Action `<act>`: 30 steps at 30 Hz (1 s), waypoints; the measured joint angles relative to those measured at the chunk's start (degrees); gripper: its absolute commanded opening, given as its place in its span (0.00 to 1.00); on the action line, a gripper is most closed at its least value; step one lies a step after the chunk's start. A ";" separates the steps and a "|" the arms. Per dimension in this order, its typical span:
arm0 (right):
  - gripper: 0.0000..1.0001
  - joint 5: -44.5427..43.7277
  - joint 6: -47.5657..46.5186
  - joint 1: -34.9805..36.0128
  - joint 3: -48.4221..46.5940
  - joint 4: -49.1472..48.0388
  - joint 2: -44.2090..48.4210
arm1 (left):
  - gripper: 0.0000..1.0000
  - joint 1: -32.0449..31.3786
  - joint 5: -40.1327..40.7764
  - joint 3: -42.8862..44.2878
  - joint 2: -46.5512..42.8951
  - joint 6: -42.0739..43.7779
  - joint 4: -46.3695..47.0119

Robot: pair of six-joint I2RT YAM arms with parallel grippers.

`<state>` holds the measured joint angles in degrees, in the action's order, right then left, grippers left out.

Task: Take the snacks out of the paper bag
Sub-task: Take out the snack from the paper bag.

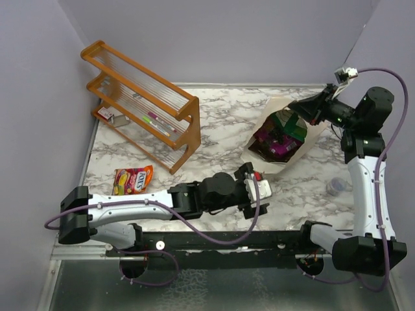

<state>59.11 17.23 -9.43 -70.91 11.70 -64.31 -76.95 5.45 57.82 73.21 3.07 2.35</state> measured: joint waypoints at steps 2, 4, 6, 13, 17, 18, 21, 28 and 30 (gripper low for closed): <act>0.01 -0.13 -0.04 0.00 0.68 0.13 0.76 | 0.99 -1.46 1.53 -1.68 1.92 8.72 5.81; 0.01 -0.09 -0.04 0.00 1.46 0.17 1.25 | 0.99 -1.49 2.69 -3.52 3.54 17.35 10.86; 0.01 0.11 0.00 0.00 2.08 0.11 1.46 | 0.99 -0.92 3.67 -3.54 7.08 26.38 15.72; 0.01 0.76 -0.87 2.93 2.95 0.02 1.86 | 0.85 6.03 2.36 3.74 23.58 46.18 24.65; 0.02 0.52 -2.21 5.16 2.95 1.14 1.99 | 0.84 10.23 0.48 9.05 30.47 53.40 29.22; 0.01 0.48 -2.51 5.57 2.95 1.38 2.08 | 0.83 11.08 -0.20 10.01 31.69 54.55 30.12; 0.01 0.31 -3.19 6.34 2.95 1.75 2.14 | 0.83 13.16 -2.45 13.14 34.64 58.38 31.21; 0.01 -0.02 -4.04 6.49 2.38 2.93 2.14 | 0.74 15.43 -6.49 18.45 41.57 65.40 31.85; 0.01 -0.11 -4.09 6.49 1.77 3.63 2.12 | 0.70 15.96 -7.41 19.87 43.78 66.55 31.98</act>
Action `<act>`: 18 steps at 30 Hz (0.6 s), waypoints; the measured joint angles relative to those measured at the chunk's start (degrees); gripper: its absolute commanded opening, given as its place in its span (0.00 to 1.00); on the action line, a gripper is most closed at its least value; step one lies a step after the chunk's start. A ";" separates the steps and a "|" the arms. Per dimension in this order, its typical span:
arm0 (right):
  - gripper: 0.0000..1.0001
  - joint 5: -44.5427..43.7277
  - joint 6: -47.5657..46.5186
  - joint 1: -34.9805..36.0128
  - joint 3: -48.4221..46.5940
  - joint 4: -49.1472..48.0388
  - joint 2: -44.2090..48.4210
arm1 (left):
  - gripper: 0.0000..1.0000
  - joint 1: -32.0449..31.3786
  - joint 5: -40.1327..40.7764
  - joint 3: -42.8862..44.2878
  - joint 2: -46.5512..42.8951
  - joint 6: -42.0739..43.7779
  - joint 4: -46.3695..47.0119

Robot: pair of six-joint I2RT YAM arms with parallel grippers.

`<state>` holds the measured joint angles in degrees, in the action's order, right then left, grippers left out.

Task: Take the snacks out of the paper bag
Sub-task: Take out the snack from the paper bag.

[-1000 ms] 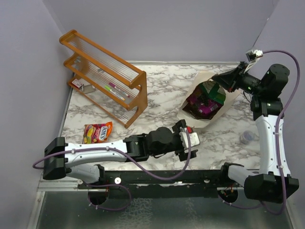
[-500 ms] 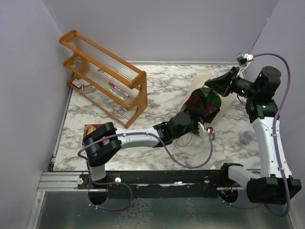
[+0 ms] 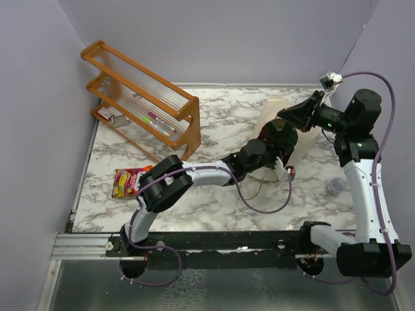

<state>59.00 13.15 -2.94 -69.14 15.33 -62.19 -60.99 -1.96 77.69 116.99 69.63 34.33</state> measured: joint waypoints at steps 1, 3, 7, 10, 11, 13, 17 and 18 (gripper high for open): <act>0.01 0.00 -0.02 0.00 -0.20 0.15 0.00 | 0.70 0.31 -0.39 0.79 1.01 0.39 -0.02; 0.01 0.02 0.00 0.00 -0.44 0.37 -0.09 | 0.71 1.05 -1.42 2.89 3.10 0.83 0.11; 0.01 0.11 0.04 0.00 -0.83 0.57 -0.55 | 0.64 2.19 -3.02 7.98 6.51 1.49 0.13; 0.01 0.13 0.04 0.00 -1.09 0.63 -0.79 | 0.51 2.84 -3.43 10.36 7.69 1.73 0.28; 0.01 0.13 0.04 0.02 -1.09 0.63 -0.81 | 0.48 2.93 -3.45 10.97 7.96 1.68 0.33; 0.01 0.11 0.02 0.02 -1.09 0.76 -0.85 | 0.41 3.17 -3.52 11.74 8.28 1.75 0.68; 0.01 0.00 0.02 0.11 -1.38 0.96 -1.07 | 0.07 3.23 -3.65 11.78 8.28 1.73 0.76; 0.01 -0.24 0.02 0.15 -1.73 1.05 -1.25 | 0.00 3.23 -3.63 11.74 8.28 1.75 0.76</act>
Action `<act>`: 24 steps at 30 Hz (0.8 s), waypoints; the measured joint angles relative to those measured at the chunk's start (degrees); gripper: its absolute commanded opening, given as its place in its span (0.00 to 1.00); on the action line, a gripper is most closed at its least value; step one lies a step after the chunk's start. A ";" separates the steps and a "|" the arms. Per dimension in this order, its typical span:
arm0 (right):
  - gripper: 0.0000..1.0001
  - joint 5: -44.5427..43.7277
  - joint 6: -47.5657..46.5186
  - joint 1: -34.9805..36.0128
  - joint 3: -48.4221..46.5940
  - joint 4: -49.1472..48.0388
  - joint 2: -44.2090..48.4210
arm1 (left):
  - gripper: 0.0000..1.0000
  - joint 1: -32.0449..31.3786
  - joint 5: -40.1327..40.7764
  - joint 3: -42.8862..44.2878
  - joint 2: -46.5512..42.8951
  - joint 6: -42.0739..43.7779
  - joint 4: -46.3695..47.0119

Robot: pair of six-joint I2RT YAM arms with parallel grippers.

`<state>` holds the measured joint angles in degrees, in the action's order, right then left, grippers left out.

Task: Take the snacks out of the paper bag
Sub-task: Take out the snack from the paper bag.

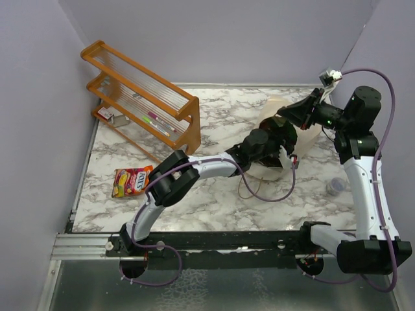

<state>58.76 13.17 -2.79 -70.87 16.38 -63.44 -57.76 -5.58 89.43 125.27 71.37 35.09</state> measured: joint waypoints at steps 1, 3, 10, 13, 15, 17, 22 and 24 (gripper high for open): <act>0.01 -0.26 0.00 0.07 -0.24 0.00 -0.13 | 0.00 -0.02 0.02 -0.20 0.00 -0.11 0.17; 0.01 -0.98 0.02 0.11 -0.44 0.02 -0.28 | 0.00 -0.26 0.52 -1.18 0.00 0.17 1.64; 0.01 -6.10 0.68 0.22 -1.31 0.00 -0.31 | 0.00 -1.81 3.32 -8.63 -0.46 -0.13 7.87; 0.01 -9.14 0.39 0.22 -1.81 0.33 -0.44 | 0.00 -2.05 3.82 -10.93 -2.27 -2.03 8.13; 0.02 -10.95 0.02 0.22 -2.16 0.37 -0.59 | 0.00 -2.32 4.02 -11.63 -4.17 -3.87 7.93; 0.01 -12.72 -0.13 0.26 -2.23 0.42 -0.66 | 0.00 -2.38 4.48 -11.96 -6.32 -5.92 7.69; 0.01 -15.30 -0.79 0.55 -2.47 1.16 -0.98 | 0.00 -2.91 6.54 -14.80 -13.51 -11.43 6.27; 0.01 -15.85 -1.01 0.57 -2.91 1.51 -1.33 | 0.00 -3.48 7.06 -15.82 -16.33 -14.03 4.83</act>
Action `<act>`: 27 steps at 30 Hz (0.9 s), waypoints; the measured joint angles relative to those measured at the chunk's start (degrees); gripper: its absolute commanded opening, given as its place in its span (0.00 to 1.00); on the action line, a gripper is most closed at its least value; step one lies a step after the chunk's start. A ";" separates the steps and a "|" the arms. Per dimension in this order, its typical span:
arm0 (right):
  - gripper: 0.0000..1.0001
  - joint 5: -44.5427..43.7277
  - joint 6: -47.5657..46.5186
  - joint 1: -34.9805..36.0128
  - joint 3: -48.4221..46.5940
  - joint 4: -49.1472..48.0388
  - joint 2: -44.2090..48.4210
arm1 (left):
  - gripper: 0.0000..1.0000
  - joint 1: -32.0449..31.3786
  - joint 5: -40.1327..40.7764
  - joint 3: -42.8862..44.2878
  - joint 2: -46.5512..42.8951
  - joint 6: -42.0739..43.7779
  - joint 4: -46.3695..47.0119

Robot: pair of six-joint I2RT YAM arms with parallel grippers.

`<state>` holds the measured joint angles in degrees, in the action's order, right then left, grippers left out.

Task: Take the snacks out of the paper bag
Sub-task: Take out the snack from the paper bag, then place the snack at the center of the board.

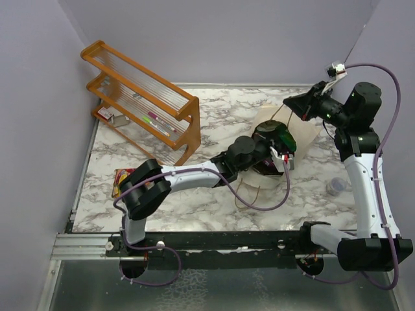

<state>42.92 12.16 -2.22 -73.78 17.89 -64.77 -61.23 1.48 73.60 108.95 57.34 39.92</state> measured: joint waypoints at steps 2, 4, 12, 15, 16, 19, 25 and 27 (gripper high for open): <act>0.01 -0.46 -0.07 0.02 -0.20 0.09 -0.24 | 0.00 -0.46 0.26 -0.55 -2.93 -3.06 -2.82; 0.01 -1.27 -0.13 0.02 -0.20 0.13 -0.44 | 0.00 -0.74 0.31 -0.79 -5.64 -5.70 -5.27; 0.01 -5.29 -1.01 0.02 -1.88 0.37 -2.71 | 0.00 -2.54 1.20 -4.48 -18.05 -14.49 -11.58; 0.01 -6.82 -1.40 0.02 -3.65 0.70 -4.28 | 0.00 -3.19 1.84 -4.74 -21.77 -19.63 -16.85; 0.01 -7.15 -1.49 0.02 -4.07 0.79 -4.63 | 0.00 -3.37 2.05 -4.70 -22.86 -21.22 -18.60; 0.01 -8.83 -2.14 0.02 -4.98 1.07 -5.53 | 0.00 -3.50 2.84 -2.97 -26.73 -27.58 -27.34; 0.01 -15.58 -5.42 0.02 -4.98 3.10 -5.53 | 0.00 -3.50 5.01 5.55 -34.60 -39.23 -46.38; 0.01 -17.33 -6.21 0.02 -4.98 3.63 -5.40 | 0.00 -3.50 6.95 9.46 -36.89 -43.67 -53.83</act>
<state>25.58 5.96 -2.20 -78.76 21.52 -70.17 -64.73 8.43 83.07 72.05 13.67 -13.91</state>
